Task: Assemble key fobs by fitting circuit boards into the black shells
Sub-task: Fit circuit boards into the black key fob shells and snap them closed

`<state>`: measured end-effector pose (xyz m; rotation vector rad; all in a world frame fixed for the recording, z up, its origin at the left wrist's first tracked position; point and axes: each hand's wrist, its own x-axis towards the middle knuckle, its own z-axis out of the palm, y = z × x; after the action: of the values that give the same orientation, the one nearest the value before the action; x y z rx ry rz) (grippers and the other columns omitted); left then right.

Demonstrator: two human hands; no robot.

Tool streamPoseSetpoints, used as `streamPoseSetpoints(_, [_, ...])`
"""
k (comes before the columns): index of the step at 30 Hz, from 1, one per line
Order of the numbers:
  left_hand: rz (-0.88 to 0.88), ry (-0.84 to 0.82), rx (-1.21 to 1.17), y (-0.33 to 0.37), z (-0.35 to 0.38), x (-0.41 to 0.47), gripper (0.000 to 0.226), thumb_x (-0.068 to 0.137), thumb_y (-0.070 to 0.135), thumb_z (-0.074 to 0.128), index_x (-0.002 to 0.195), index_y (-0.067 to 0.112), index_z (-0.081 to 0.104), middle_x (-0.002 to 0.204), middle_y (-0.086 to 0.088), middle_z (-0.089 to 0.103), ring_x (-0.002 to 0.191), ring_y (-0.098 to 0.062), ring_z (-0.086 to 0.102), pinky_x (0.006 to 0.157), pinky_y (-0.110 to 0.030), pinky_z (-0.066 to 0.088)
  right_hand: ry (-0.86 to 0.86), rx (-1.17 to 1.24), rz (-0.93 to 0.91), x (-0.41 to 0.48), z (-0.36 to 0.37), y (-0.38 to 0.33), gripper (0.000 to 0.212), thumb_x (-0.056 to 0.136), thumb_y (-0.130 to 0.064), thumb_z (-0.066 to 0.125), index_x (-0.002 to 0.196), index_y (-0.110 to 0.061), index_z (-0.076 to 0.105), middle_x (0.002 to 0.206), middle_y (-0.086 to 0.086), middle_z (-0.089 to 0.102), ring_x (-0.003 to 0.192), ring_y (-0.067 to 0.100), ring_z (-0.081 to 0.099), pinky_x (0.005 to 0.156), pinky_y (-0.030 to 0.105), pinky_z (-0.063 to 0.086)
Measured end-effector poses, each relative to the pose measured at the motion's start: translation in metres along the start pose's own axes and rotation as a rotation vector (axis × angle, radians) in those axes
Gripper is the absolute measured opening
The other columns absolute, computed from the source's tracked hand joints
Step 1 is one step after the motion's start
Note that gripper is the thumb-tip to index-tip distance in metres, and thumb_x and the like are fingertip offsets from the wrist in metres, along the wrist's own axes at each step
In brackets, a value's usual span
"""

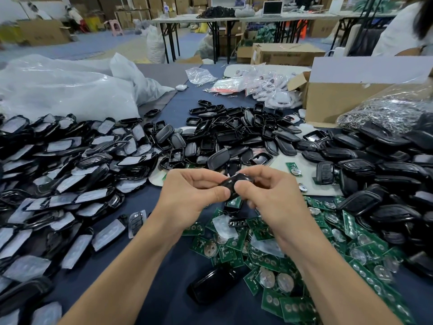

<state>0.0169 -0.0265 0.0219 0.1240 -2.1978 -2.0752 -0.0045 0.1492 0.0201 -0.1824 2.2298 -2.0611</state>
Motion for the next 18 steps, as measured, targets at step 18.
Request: streamPoseSetpoints(18, [0.032, -0.056, 0.051, 0.0013, 0.0020, -0.0032, 0.028, 0.070, 0.013, 0.091, 0.088, 0.033, 0.084, 0.078, -0.003, 0.080, 0.068, -0.010, 0.073, 0.065, -0.016, 0.054, 0.014, 0.324, 0.167, 0.0018, -0.0046, -0.0035, 0.018, 0.084, 0.012, 0.073, 0.093, -0.003, 0.077, 0.075, 0.015, 0.073, 0.058, 0.015, 0.061, 0.053, 0.022, 0.050])
